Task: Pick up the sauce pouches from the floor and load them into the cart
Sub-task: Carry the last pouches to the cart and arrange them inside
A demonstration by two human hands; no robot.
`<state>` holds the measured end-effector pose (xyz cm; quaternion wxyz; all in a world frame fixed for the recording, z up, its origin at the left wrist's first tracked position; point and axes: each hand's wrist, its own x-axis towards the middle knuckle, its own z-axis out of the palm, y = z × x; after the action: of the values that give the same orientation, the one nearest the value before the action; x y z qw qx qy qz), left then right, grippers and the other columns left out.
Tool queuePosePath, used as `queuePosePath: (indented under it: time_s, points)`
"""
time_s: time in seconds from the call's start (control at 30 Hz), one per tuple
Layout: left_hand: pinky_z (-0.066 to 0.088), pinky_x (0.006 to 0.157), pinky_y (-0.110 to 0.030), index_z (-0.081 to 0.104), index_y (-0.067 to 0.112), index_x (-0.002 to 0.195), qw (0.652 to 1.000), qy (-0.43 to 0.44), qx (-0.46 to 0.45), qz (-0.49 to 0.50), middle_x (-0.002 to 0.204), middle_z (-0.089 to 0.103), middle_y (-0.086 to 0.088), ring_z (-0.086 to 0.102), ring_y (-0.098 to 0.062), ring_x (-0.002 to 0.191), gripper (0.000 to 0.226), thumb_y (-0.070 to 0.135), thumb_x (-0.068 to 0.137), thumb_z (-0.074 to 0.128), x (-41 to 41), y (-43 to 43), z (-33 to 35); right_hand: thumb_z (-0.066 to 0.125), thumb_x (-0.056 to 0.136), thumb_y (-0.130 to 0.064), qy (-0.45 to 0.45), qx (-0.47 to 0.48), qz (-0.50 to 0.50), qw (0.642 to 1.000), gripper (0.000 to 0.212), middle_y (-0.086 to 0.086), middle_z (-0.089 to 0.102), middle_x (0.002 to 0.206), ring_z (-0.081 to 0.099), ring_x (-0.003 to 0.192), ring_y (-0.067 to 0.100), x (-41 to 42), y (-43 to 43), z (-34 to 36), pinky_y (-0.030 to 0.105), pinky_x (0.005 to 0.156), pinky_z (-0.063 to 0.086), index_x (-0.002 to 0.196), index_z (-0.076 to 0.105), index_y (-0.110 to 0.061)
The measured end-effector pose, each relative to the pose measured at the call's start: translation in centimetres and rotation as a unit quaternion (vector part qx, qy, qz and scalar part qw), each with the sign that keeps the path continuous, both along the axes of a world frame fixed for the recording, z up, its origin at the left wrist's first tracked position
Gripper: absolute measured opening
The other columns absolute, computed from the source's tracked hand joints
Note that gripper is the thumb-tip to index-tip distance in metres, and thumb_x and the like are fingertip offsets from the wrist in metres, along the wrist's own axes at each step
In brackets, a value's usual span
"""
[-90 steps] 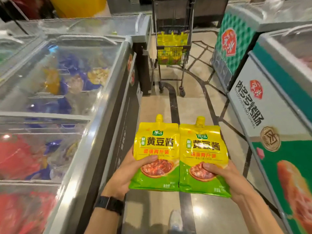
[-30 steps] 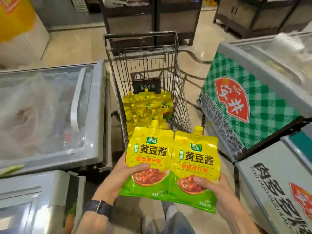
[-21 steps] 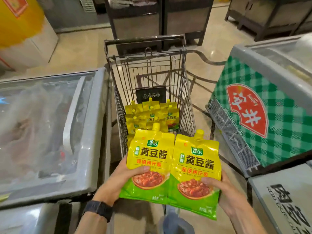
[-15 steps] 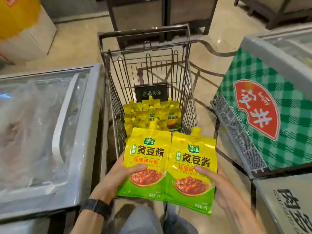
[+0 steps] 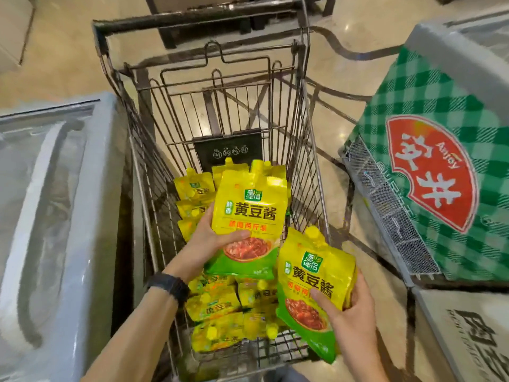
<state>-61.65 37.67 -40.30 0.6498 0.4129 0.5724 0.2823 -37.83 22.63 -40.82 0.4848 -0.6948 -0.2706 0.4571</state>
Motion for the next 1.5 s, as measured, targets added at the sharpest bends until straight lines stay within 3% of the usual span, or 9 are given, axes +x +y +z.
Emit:
queuePosePath:
  time_s: [0.1,0.3,0.47,0.6,0.77,0.93,1.3,1.43,1.5]
  points:
    - [0.056,0.092,-0.036,0.046,0.024,0.140,0.998,0.015,0.030,-0.054,0.123,0.071,0.000,0.070,-0.015,0.109,0.100,0.032,0.053,0.096,2.3,5.6,-2.3,0.080,0.067,0.014,-0.034,-0.018,-0.036,0.999,0.060,-0.011,0.069,0.099,0.067,0.084,-0.008,-1.0,1.1,-2.7,0.006,0.074,0.050,0.102,0.058,-0.030]
    - [0.055,0.093,-0.035,0.048,0.018,0.132,0.994,0.016,0.049,-0.093,0.119,0.069,-0.001,0.069,-0.015,0.105,0.077,-0.005,0.068,0.085,7.9,11.7,-8.9,0.084,0.068,0.002,-0.105,-0.057,-0.027,0.992,0.061,-0.033,0.066,0.085,0.061,0.085,-0.017,-1.9,3.4,-7.0,0.001,0.073,0.045,0.097,0.055,-0.044]
    - [0.053,0.100,-0.049,0.050,0.015,0.136,0.995,0.010,-0.005,-0.099,0.121,0.071,-0.006,0.068,-0.023,0.112,0.081,0.003,0.066,0.089,8.9,13.4,-13.9,0.086,0.068,-0.004,-0.172,-0.062,-0.048,0.982,0.061,-0.027,0.067,0.100,0.066,0.094,-0.001,-2.4,3.8,-9.5,0.026,0.084,0.055,0.112,0.061,-0.038]
    - [0.053,0.099,-0.050,0.051,0.013,0.133,0.993,-0.011,-0.032,-0.115,0.121,0.071,-0.008,0.069,-0.024,0.111,0.073,0.001,0.070,0.085,9.3,14.5,-15.3,0.086,0.067,-0.003,-0.243,-0.044,-0.059,0.967,0.063,-0.022,0.070,0.091,0.065,0.086,-0.001,-2.7,3.8,-9.8,0.009,0.078,0.049,0.111,0.061,-0.040]
    - [0.054,0.098,-0.047,0.050,0.014,0.136,0.988,-0.020,-0.054,-0.143,0.121,0.071,-0.007,0.069,-0.025,0.111,0.075,0.001,0.070,0.086,9.5,15.4,-15.7,0.086,0.064,-0.003,-0.255,-0.058,-0.093,0.961,0.063,-0.006,0.072,0.084,0.068,0.081,0.023,-2.9,3.6,-10.8,0.036,0.072,0.057,0.104,0.062,-0.044]
    - [0.056,0.092,-0.030,0.057,0.015,0.123,0.978,0.058,0.024,-0.201,0.114,0.071,0.002,0.070,-0.011,0.098,0.062,0.005,0.070,0.088,9.2,15.5,-15.3,0.083,0.061,0.007,-0.294,-0.065,-0.098,0.948,0.040,-0.003,0.059,0.054,0.055,0.051,0.003,-2.0,3.5,-10.6,0.005,0.048,0.039,0.069,0.062,-0.026]
    - [0.052,0.086,-0.034,0.073,0.013,0.111,0.859,0.315,0.241,-0.324,0.106,0.074,-0.005,0.067,-0.025,0.100,0.046,0.035,0.074,0.087,9.6,15.0,-14.3,0.082,0.063,0.008,-0.393,-0.118,0.068,0.910,0.035,-0.007,0.051,0.048,0.048,0.045,0.024,-0.9,3.1,-10.6,0.031,0.054,0.036,0.060,0.058,-0.018]
    - [0.047,0.092,-0.036,0.069,0.013,0.124,0.780,0.401,0.307,-0.370,0.118,0.070,-0.012,0.060,-0.033,0.114,0.050,0.036,0.081,0.080,10.6,15.8,-13.3,0.076,0.066,0.013,-0.371,-0.090,0.065,0.922,0.035,-0.009,0.054,0.053,0.050,0.049,0.016,-0.6,2.3,-10.9,0.022,0.051,0.039,0.063,0.057,-0.018]
    - [0.043,0.075,-0.031,0.074,0.009,0.104,0.757,0.370,0.338,-0.420,0.096,0.072,-0.009,0.064,-0.031,0.096,0.028,0.027,0.082,0.079,10.7,16.4,-13.1,0.073,0.067,0.011,-0.357,-0.049,0.041,0.932,0.035,-0.013,0.053,0.054,0.048,0.051,0.011,-0.6,2.0,-10.5,0.013,0.049,0.039,0.062,0.057,-0.020]
